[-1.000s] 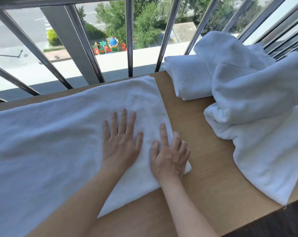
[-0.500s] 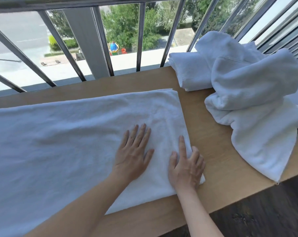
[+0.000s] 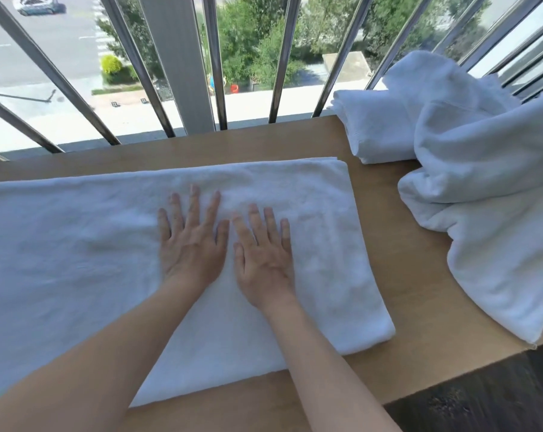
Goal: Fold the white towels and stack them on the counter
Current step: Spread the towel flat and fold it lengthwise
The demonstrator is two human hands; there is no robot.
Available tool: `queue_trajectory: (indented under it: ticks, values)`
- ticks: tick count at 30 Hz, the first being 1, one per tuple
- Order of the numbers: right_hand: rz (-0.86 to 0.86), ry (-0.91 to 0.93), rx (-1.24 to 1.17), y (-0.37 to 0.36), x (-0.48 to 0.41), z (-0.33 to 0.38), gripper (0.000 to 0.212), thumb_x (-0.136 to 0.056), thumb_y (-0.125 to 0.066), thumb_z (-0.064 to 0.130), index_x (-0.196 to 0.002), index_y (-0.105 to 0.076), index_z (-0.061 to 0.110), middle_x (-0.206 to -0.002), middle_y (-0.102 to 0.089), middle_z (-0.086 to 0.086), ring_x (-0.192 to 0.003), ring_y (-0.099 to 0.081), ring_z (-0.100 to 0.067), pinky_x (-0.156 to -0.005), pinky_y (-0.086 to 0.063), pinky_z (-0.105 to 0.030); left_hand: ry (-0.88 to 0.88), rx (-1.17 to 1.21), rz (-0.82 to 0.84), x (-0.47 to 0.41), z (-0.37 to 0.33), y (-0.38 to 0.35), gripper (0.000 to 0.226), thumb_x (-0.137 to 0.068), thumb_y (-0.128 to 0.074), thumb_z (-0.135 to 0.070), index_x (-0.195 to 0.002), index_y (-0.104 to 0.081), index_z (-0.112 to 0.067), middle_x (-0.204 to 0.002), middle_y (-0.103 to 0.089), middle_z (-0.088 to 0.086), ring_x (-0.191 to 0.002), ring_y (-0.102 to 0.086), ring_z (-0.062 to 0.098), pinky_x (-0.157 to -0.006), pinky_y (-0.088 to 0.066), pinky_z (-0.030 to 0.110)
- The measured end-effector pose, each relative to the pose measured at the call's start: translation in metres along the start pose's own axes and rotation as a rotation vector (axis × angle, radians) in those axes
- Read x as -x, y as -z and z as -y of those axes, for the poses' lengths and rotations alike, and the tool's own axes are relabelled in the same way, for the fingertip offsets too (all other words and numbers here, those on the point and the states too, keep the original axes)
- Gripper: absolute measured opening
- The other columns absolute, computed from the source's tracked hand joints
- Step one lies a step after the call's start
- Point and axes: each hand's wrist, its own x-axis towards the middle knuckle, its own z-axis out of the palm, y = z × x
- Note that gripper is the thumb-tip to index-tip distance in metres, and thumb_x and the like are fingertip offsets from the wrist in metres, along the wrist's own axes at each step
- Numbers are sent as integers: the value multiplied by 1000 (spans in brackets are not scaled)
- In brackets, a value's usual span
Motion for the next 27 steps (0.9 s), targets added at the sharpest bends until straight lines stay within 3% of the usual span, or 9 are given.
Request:
queue_trajectory:
  ticks: [5, 10, 19, 25, 27]
  values:
    - [87, -42, 87, -6, -43, -14, 56, -102, -25, 48, -157, -15, 41, -167, -4, 5, -154, 4, -24, -121, 6, -52, -37, 8, -11, -5, 0, -5, 62, -98, -14, -55, -157, 2, -43, -168, 6, -5, -154, 9, 28, -123, 7, 47]
    - [110, -145, 131, 9, -78, -53, 62, -98, -12, 58, -157, -2, 42, -167, 5, 4, -153, 13, -21, -122, 9, -48, -47, -31, -30, -3, 0, -3, 68, -95, -23, -57, -159, -3, -40, -169, 1, -1, -154, 8, 32, -122, 6, 51]
    - [79, -317, 173, 31, -104, -108, 61, -100, -10, 57, -157, 0, 39, -167, 5, 3, -152, 13, -16, -122, 11, -41, -55, -35, -16, -3, -1, 2, 70, -93, -23, -59, -159, -8, -39, -169, -4, 1, -154, 4, 33, -123, 1, 53]
    - [-14, -544, 162, 31, -56, -96, 65, -100, -15, 56, -158, 4, 33, -167, 9, -1, -153, 10, -22, -122, 8, -48, -59, 8, -5, -5, -2, 6, 72, -92, -23, -59, -159, -10, -37, -168, -4, 1, -154, 5, 32, -123, 1, 53]
    - [-22, -482, 149, 25, -24, -71, 67, -99, -17, 56, -158, 2, 33, -167, 7, -2, -153, 10, -24, -122, 8, -50, -57, 16, -4, -4, -3, 8, 73, -91, -22, -59, -159, -11, -37, -168, -3, 1, -154, 6, 32, -123, 2, 53]
